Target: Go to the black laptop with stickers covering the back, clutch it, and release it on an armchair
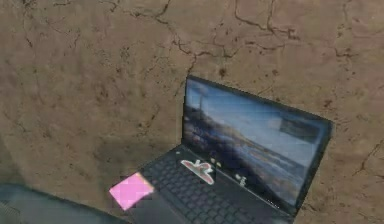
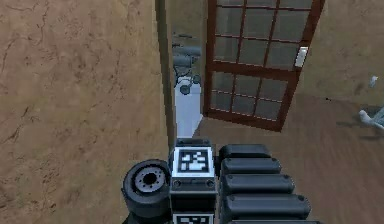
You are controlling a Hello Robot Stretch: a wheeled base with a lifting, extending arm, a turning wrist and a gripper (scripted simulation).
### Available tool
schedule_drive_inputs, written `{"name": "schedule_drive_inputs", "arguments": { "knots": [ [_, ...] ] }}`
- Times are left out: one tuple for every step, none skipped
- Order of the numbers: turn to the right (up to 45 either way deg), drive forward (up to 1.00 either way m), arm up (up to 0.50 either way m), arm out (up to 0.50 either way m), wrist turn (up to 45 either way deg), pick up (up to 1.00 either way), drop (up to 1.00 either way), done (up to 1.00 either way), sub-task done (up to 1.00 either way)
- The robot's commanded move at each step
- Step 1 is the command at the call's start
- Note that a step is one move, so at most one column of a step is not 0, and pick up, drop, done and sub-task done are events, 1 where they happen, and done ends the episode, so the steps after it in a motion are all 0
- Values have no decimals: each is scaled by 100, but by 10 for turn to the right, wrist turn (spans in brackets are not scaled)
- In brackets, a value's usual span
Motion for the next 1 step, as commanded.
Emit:
{"name": "schedule_drive_inputs", "arguments": {
  "knots": [
    [-30,0,0,0,0,0,0,0,0]
  ]
}}
